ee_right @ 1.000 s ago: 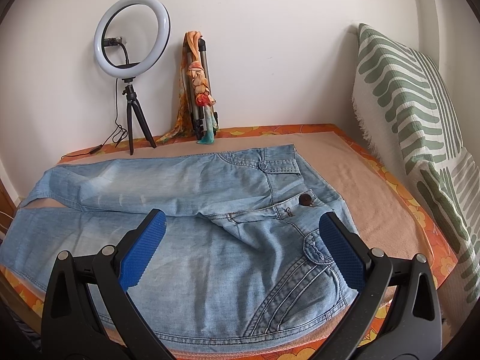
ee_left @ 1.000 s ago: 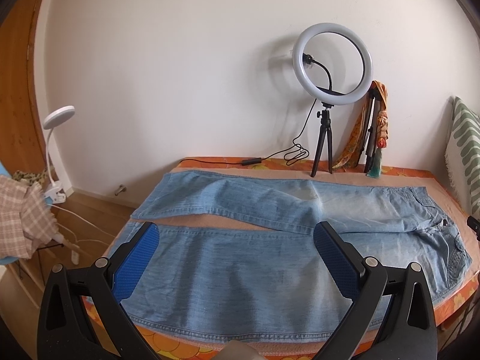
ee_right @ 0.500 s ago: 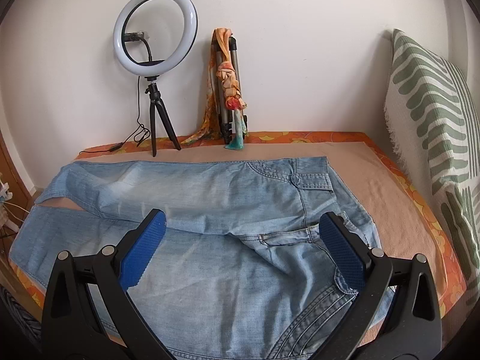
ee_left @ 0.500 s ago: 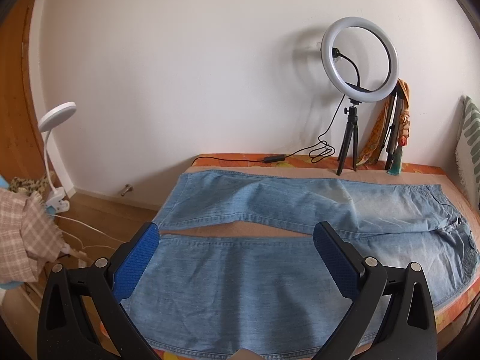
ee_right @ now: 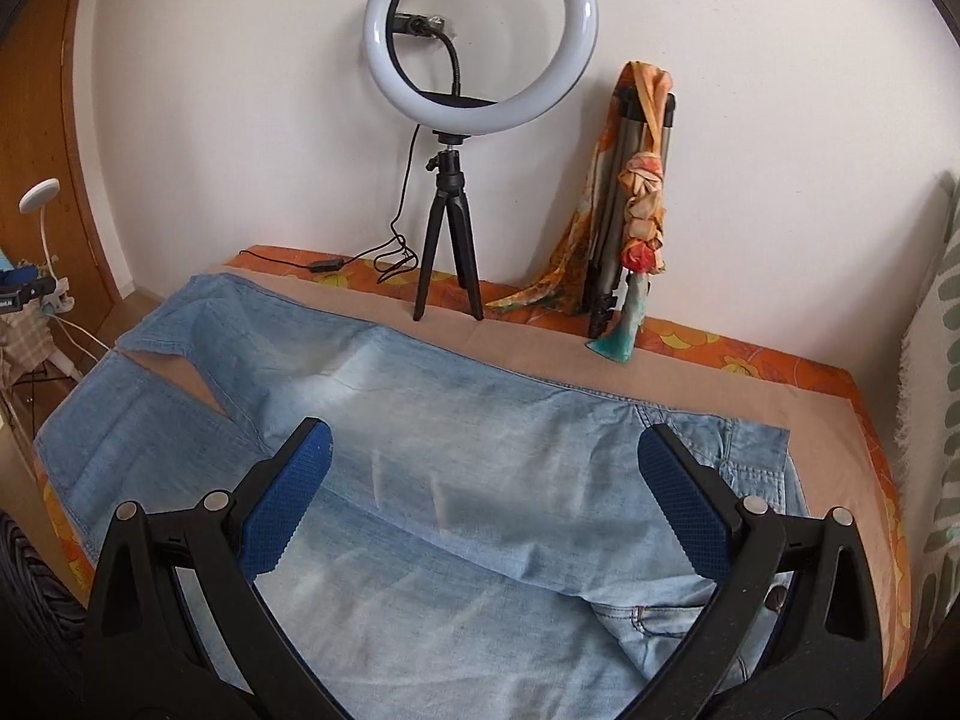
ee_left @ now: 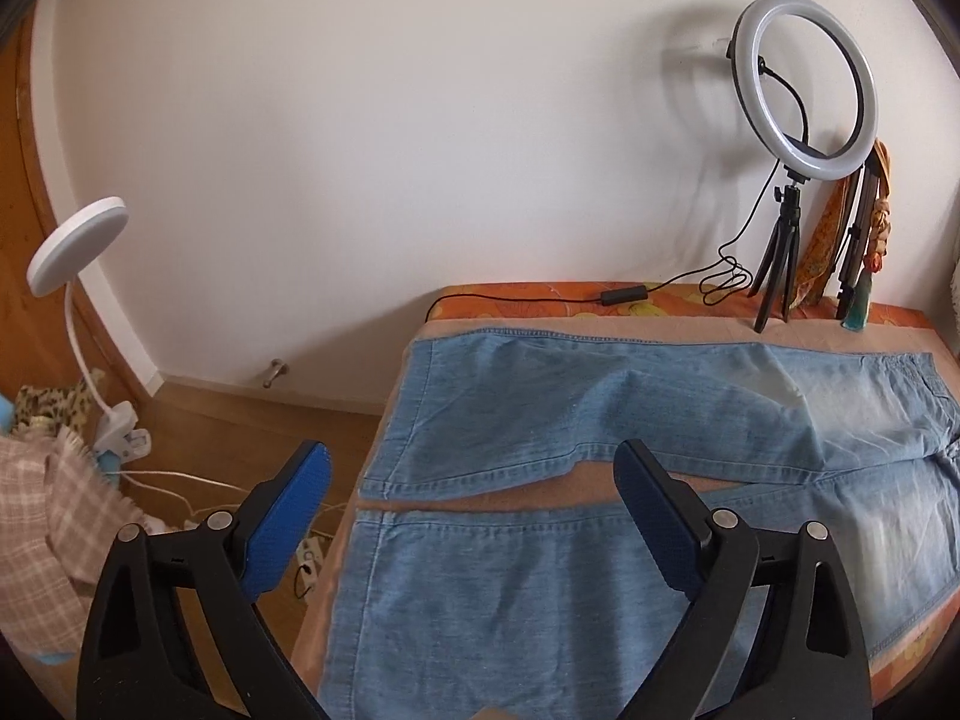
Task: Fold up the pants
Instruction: 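Lower both tools onto the jeans leg edge and close on the denim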
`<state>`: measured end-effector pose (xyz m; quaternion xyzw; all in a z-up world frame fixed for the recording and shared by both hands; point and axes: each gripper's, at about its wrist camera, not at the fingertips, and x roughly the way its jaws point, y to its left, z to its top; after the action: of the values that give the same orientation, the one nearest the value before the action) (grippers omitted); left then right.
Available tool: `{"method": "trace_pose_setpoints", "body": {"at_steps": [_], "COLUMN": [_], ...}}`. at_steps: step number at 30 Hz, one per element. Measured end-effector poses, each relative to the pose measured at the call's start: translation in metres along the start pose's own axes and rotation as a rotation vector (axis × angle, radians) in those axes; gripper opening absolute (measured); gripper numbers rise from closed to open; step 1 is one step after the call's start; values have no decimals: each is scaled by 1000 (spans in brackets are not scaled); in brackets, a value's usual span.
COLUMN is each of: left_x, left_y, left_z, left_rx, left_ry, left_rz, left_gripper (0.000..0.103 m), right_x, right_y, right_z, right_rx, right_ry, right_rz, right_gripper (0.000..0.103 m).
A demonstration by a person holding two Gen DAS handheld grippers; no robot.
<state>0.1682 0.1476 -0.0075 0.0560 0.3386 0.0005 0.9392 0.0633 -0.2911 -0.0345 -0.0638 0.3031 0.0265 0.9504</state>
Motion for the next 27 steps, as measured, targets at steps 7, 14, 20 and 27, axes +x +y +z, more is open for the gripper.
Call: {"method": "trace_pose_setpoints", "body": {"at_steps": [7,14,20,27], "left_x": [53,115,181,256], "left_y": [21,46,66,83], "left_z": [21,46,60,71], "left_rx": [-6,-55,-116,-198], "left_ry": [78,152,217,282], "left_rz": [-56,-96,-123,-153], "left_gripper": [85,82,75,75], "right_x": [61,128,192,250], "right_y": [28,48,57,63], "right_z": [37,61,64,59], "right_rx": [-118,-167,-181,-223], "right_ry": [90,164,240,300], "right_rz": [71,101,128,165], "right_gripper": [100,93,83,82]}}
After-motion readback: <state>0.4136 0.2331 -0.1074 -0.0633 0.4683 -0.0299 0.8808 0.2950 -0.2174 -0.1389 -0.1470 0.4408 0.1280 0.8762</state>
